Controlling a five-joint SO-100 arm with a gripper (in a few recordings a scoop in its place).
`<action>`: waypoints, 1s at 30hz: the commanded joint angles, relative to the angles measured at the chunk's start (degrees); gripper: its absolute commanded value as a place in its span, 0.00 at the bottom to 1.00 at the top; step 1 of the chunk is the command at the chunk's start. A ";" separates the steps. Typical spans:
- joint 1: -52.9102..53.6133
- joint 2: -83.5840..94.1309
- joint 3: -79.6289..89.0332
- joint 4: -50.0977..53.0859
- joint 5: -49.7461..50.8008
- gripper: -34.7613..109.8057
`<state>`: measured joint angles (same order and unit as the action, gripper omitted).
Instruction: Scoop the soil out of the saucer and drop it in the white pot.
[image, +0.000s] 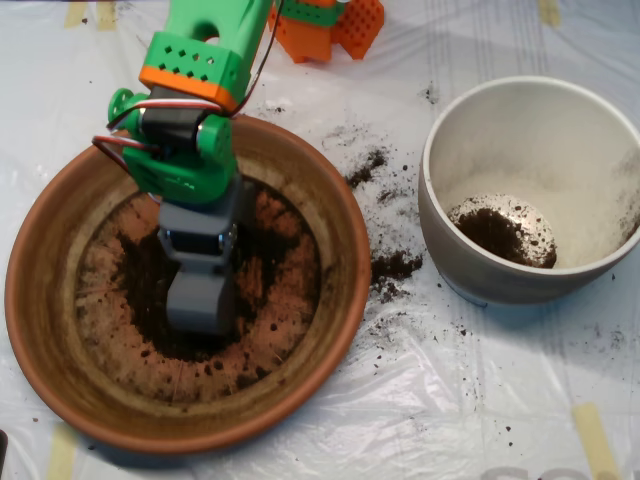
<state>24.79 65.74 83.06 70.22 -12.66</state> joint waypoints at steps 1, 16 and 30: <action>2.02 3.96 0.00 0.62 -0.62 0.40; 0.62 10.46 4.31 -2.90 0.18 0.24; -1.23 17.05 2.29 -1.14 -0.70 0.24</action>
<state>23.12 75.41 88.68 67.68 -12.66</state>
